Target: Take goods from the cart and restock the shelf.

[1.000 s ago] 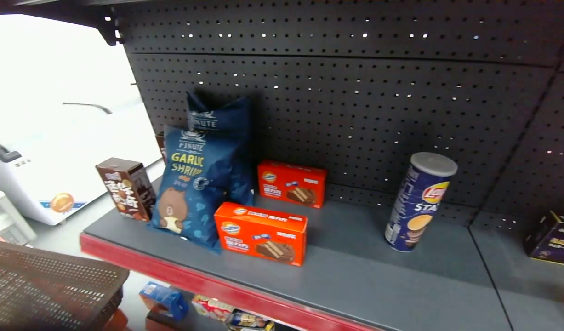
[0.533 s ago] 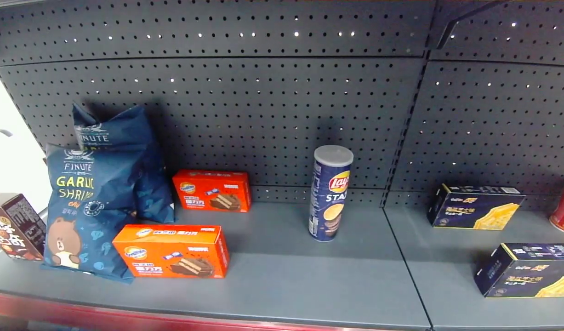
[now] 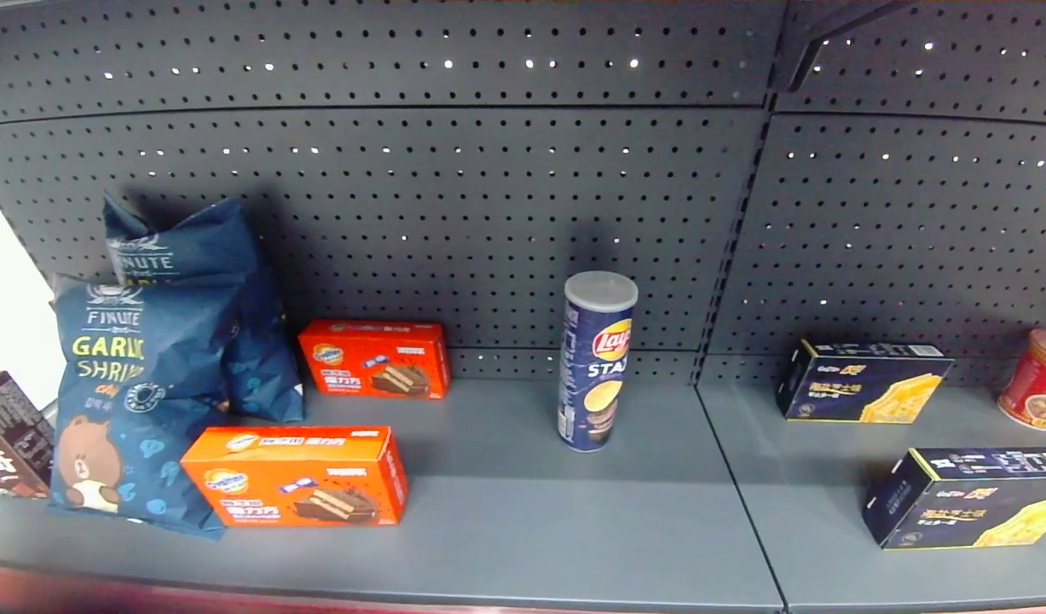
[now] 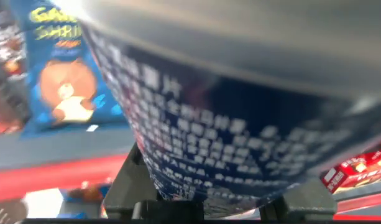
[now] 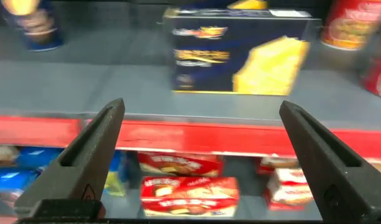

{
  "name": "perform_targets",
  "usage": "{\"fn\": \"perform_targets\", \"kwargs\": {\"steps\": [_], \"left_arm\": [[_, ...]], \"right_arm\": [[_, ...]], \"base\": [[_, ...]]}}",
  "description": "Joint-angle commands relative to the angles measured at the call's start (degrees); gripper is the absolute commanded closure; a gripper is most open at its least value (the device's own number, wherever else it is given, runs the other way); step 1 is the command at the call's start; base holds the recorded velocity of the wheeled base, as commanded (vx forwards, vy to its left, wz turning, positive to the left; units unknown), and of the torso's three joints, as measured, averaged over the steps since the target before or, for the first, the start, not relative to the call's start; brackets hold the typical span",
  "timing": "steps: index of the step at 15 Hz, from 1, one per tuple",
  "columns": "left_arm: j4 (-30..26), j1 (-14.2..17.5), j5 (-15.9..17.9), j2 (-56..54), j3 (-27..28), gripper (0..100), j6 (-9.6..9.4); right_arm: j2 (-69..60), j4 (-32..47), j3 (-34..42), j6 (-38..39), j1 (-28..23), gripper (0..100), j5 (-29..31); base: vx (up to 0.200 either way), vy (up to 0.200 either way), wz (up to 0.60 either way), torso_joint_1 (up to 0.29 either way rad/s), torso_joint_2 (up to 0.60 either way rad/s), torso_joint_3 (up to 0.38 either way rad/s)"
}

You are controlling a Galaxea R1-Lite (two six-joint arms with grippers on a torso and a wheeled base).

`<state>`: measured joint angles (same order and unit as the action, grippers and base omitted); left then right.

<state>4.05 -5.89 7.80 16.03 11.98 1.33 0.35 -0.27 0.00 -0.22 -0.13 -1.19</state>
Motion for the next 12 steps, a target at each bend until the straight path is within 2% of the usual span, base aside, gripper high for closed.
{"fn": "perform_targets", "kwargs": {"steps": [1, 4, 6, 7, 8, 9, 10, 11, 12], "left_arm": [[0.1, 0.0, 0.0, -0.5, -0.1, 100, -0.01], [0.1, 0.2, -0.3, -1.4, 0.3, 100, -0.01], [0.0, 0.1, -2.5, -1.4, 0.8, 100, -0.01], [-0.8, 0.1, -4.2, -1.3, 2.1, 100, -0.01], [-4.0, 0.1, -5.9, -1.4, 4.2, 100, 0.08], [-5.3, 0.0, -6.0, -1.4, 5.1, 100, -0.01], [-6.3, -0.1, -6.0, -2.1, 5.2, 100, -0.10], [-7.2, 0.2, -6.1, -3.0, 6.0, 100, -0.10], [-8.4, 0.2, -6.1, -3.4, 6.1, 100, -0.10]], "right_arm": [[0.1, 0.0, 0.0, 0.0, 0.0, 0, 0.0], [0.1, 0.0, 0.0, 0.0, 0.0, 0, 0.0], [0.3, 0.2, 0.0, -0.3, 0.2, 0, -0.3], [2.5, 0.3, 0.0, 0.7, 1.0, 0, -0.5], [8.3, 0.1, 0.0, 4.9, 1.3, 0, 0.1], [3.0, 0.3, -0.2, 1.2, 1.4, 0, -0.2], [2.3, 0.3, -3.3, 0.0, 1.4, 0, -1.4], [11.7, 0.8, -15.6, 0.7, 4.4, 0, -1.7], [20.0, 0.4, -17.7, 4.0, 5.1, 0, -2.0]], "base": [[0.000, 0.000, 0.00, 0.000, 0.00, 0.000], [0.000, 0.000, 0.00, 0.000, 0.00, 0.000], [0.000, 0.000, 0.00, 0.000, 0.00, 0.000], [0.000, 0.000, 0.00, 0.000, 0.00, 0.000], [0.000, 0.000, 0.00, 0.000, 0.00, 0.000], [0.000, 0.000, 0.00, 0.000, 0.00, 0.000], [0.000, 0.000, 0.00, 0.000, 0.00, 0.000], [0.000, 0.000, 0.00, 0.000, 0.00, 0.000], [0.000, 0.000, 0.00, 0.000, 0.00, 0.000]]}}
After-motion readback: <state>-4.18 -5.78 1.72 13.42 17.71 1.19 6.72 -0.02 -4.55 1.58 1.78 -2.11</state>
